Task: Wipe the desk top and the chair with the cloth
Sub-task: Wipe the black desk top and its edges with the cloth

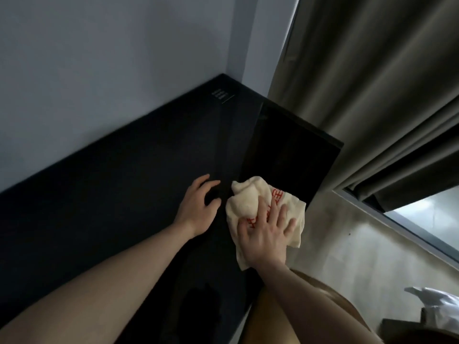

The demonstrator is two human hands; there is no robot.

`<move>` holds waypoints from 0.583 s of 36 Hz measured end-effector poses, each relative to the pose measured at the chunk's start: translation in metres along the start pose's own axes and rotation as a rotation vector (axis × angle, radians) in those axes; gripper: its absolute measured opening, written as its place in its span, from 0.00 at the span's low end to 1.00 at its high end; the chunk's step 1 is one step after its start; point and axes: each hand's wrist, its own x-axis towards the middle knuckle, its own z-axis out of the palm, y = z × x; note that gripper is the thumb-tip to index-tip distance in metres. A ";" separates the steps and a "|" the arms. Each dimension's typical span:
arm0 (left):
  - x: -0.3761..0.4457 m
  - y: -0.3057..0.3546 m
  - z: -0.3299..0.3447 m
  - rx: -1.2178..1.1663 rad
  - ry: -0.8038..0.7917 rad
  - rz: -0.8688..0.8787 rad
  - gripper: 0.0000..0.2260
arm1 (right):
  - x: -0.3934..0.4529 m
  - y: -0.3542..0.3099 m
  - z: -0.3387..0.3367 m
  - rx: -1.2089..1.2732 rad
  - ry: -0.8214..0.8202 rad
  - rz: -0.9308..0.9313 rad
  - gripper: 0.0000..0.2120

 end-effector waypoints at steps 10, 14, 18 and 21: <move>-0.214 -0.133 -0.105 0.512 0.155 -0.054 0.29 | -0.089 -0.018 -0.002 0.028 -0.057 -0.020 0.35; -0.293 -0.181 -0.127 0.626 0.209 -0.229 0.34 | -0.093 -0.019 -0.002 0.022 -0.055 -0.025 0.35; -0.330 -0.196 -0.121 0.660 0.266 -0.304 0.35 | -0.103 -0.020 0.004 0.038 -0.047 -0.020 0.35; -0.332 -0.197 -0.114 0.654 0.294 -0.322 0.34 | -0.118 -0.021 0.005 0.066 -0.053 -0.024 0.35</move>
